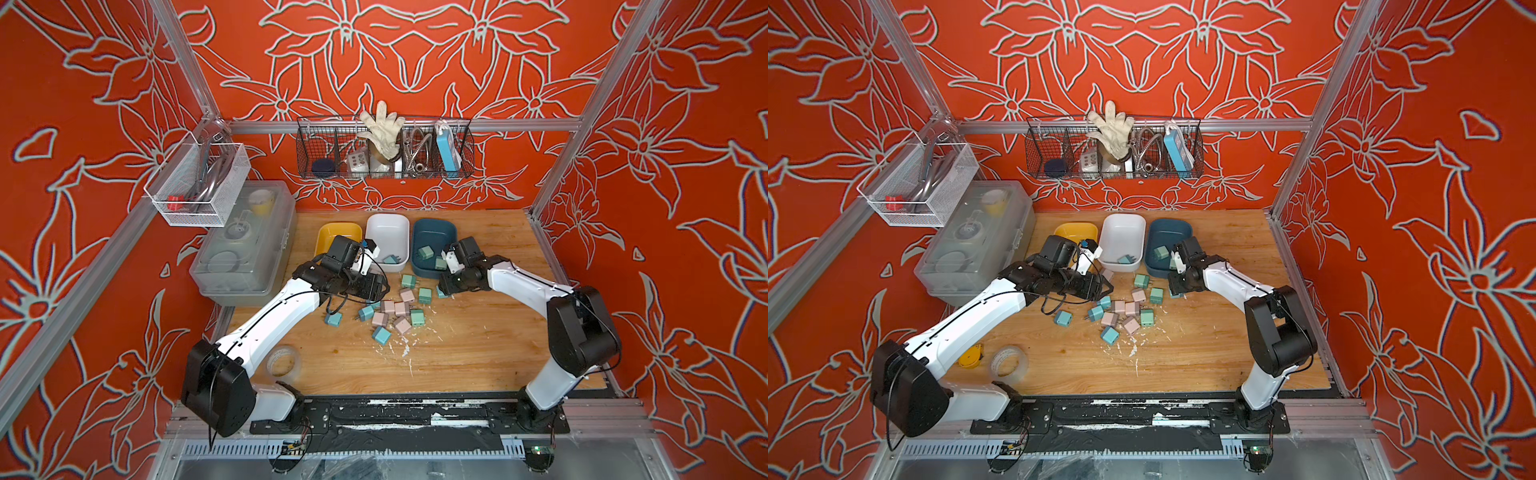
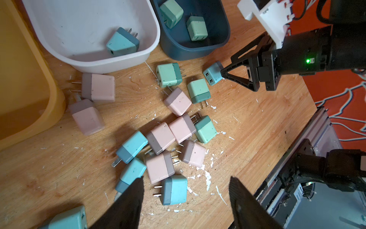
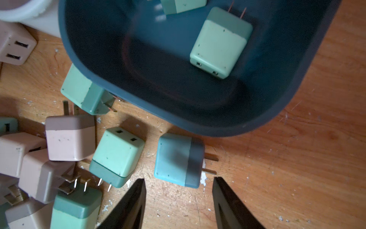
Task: Place the plugs by color into the storage box
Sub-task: Pick up the plug from the center of the board.
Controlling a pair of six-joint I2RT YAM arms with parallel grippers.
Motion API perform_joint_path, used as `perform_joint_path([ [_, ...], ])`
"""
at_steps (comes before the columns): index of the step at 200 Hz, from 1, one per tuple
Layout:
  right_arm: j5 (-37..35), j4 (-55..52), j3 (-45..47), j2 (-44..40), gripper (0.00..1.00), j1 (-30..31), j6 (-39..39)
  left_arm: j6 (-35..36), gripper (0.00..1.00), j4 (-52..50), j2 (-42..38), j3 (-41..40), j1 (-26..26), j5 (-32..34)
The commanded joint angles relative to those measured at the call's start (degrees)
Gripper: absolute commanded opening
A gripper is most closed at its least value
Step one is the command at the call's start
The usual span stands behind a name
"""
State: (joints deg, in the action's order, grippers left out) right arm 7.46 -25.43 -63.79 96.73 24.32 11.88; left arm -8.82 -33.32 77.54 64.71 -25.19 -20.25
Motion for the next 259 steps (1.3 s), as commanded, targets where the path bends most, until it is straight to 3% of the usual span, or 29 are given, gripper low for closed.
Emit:
perform_joint_path([
  [1, -2.2, -0.2, 0.7, 1.4, 0.59, 0.7, 0.1, 0.2, 0.69, -1.1, 0.9, 0.6, -0.2, -1.4],
  [163, -5.7, -2.7, -2.5, 8.1, 0.59, 3.3, 0.8, 0.2, 0.69, -1.7, -0.5, 0.6, -0.2, -0.3],
  [212, -6.7, -2.4, -1.9, 6.7, 0.55, 3.5, 0.4, -0.2, 0.68, -1.7, -0.5, 0.6, -0.2, -0.5],
  [259, -7.5, -2.6, -1.7, 5.7, 0.42, 3.7, -0.1, -0.1, 0.69, -1.7, -0.8, 0.6, -0.2, -0.4],
])
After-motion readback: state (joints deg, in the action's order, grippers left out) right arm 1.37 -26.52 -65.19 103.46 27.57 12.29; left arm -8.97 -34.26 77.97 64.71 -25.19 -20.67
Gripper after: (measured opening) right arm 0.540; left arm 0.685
